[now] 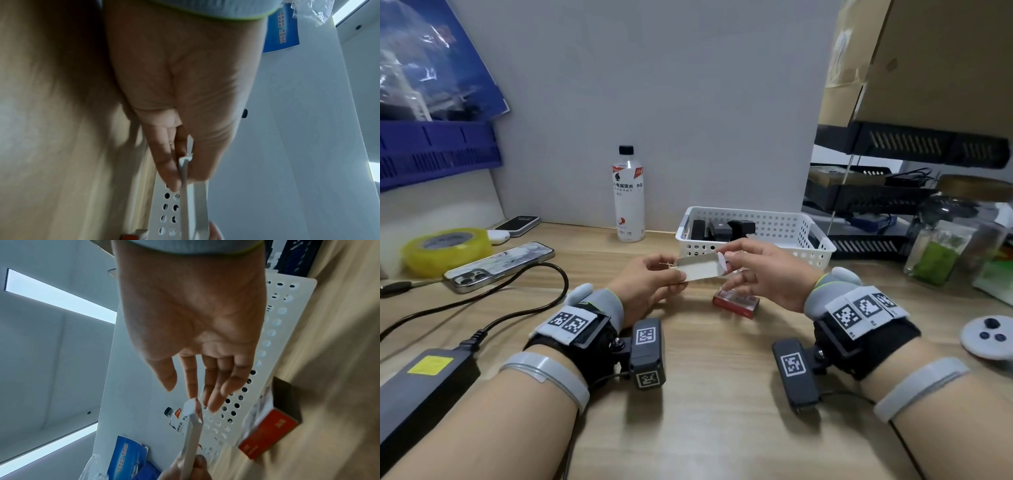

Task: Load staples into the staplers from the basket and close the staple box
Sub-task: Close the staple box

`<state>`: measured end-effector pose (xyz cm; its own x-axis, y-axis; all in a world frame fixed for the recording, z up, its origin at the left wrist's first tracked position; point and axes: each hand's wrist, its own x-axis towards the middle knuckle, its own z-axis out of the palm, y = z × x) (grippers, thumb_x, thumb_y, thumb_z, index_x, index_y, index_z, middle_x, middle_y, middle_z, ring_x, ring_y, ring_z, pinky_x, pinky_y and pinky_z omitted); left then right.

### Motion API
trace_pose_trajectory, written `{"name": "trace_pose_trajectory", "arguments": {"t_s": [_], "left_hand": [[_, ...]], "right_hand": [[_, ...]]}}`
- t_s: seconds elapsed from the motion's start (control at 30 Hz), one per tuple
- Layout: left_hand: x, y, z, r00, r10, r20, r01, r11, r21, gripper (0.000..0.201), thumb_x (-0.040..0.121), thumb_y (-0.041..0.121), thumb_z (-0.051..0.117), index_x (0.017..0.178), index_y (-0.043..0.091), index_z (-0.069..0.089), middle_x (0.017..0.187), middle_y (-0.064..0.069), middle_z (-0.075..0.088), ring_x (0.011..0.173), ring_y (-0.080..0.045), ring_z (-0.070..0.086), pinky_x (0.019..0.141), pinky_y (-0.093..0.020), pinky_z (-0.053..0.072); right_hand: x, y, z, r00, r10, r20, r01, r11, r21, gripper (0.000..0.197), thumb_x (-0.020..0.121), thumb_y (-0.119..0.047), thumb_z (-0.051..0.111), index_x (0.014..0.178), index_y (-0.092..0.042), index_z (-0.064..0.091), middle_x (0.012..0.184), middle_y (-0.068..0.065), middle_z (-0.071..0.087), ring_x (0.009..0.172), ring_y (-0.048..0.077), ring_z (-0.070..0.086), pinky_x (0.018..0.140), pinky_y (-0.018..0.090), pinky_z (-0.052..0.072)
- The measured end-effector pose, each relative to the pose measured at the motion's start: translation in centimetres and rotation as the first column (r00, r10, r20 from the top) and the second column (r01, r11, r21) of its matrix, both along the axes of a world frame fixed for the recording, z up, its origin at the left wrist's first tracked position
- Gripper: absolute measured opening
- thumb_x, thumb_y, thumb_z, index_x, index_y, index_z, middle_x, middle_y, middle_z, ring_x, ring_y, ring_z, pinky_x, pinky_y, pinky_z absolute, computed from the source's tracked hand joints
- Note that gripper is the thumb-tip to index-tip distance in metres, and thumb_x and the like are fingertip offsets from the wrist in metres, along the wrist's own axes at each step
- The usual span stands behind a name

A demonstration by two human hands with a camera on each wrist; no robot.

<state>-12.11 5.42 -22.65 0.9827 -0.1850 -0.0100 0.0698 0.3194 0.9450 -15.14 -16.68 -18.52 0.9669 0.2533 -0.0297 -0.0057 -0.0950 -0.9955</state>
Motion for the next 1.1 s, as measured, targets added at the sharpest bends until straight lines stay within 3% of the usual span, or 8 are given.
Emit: {"name": "trace_pose_trajectory", "arguments": {"t_s": [0.1,0.2,0.4,0.63,0.73,0.83,0.97,1.1], "left_hand": [[-0.2,-0.7,-0.1,1.0,0.013,0.02,-0.012,1.0,-0.022,0.024,0.081,-0.016,0.065,0.101,-0.002,0.061,0.095,-0.018,0.066,0.076,-0.024,0.072,0.066,-0.023,0.06],[-0.6,-1.1,-0.1,0.998,-0.034,0.059,0.037,0.998,-0.052,0.029,0.082,-0.005,0.069,0.11,-0.007,0.063,0.107,-0.021,0.069,0.094,-0.026,0.07,0.077,-0.024,0.06],[-0.7,-0.9,-0.3,0.982,-0.175,0.069,0.179,0.982,-0.065,0.048,0.084,-0.016,0.059,0.128,0.003,0.061,0.119,-0.017,0.068,0.098,-0.019,0.07,0.082,-0.02,0.057],[-1.1,-1.1,-0.2,0.979,-0.155,0.131,0.155,0.988,0.011,0.049,0.071,0.001,0.074,0.12,0.006,0.068,0.118,-0.02,0.068,0.102,-0.023,0.068,0.084,-0.026,0.057],[-1.3,-1.2,-0.2,0.972,-0.172,0.159,0.164,0.984,0.064,0.049,0.07,0.006,0.079,0.119,0.009,0.07,0.122,-0.027,0.065,0.102,-0.026,0.068,0.088,-0.029,0.056],[-1.6,-1.7,-0.3,0.952,-0.215,0.216,0.195,0.974,0.111,0.045,0.073,0.007,0.079,0.116,0.014,0.072,0.113,-0.019,0.072,0.104,-0.026,0.068,0.093,-0.032,0.055],[-1.7,-2.1,-0.2,0.933,-0.213,0.291,0.162,0.969,0.188,0.037,0.08,0.008,0.078,0.116,0.015,0.073,0.109,-0.012,0.075,0.102,-0.022,0.07,0.092,-0.031,0.055],[-1.1,-1.8,-0.4,0.963,-0.128,0.238,0.093,0.984,0.154,0.037,0.075,0.008,0.081,0.111,0.011,0.075,0.111,-0.015,0.073,0.099,-0.02,0.07,0.086,-0.025,0.055]], "right_hand": [[0.0,0.6,-0.8,1.0,0.001,-0.022,0.002,0.994,0.108,0.025,0.099,-0.005,0.058,0.124,-0.005,0.056,0.09,0.013,0.062,0.069,0.02,0.068,0.068,0.032,0.061],[0.1,1.0,-1.2,1.0,-0.025,-0.016,0.027,0.987,0.16,0.023,0.098,0.003,0.057,0.12,-0.004,0.059,0.087,0.009,0.062,0.068,0.017,0.067,0.07,0.03,0.061],[0.4,0.9,-1.5,0.998,-0.063,-0.014,0.065,0.972,0.228,0.028,0.099,-0.005,0.058,0.123,0.009,0.061,0.085,0.009,0.067,0.065,0.012,0.067,0.065,0.021,0.061],[0.5,0.8,-1.5,0.992,-0.055,-0.109,0.083,0.96,0.268,0.028,0.105,-0.005,0.045,0.123,0.006,0.063,0.095,0.018,0.069,0.067,0.015,0.07,0.061,0.022,0.061],[0.4,0.8,-1.6,0.994,-0.051,-0.098,0.075,0.961,0.268,0.026,0.103,-0.004,0.049,0.124,0.005,0.062,0.091,0.018,0.07,0.066,0.016,0.071,0.063,0.025,0.062],[0.4,1.1,-1.7,0.995,-0.04,-0.094,0.065,0.957,0.283,0.019,0.1,-0.004,0.057,0.118,0.0,0.061,0.089,0.02,0.068,0.068,0.021,0.071,0.059,0.026,0.061],[0.4,1.5,-1.7,0.998,-0.047,-0.041,0.054,0.982,0.183,0.018,0.096,-0.01,0.064,0.113,-0.006,0.058,0.08,0.008,0.066,0.06,0.013,0.064,0.058,0.024,0.058],[0.8,0.5,-1.1,0.976,-0.184,0.119,0.201,0.968,-0.152,0.021,0.094,-0.023,0.069,0.108,-0.008,0.064,0.087,0.006,0.064,0.055,0.005,0.055,0.047,0.016,0.043]]}}
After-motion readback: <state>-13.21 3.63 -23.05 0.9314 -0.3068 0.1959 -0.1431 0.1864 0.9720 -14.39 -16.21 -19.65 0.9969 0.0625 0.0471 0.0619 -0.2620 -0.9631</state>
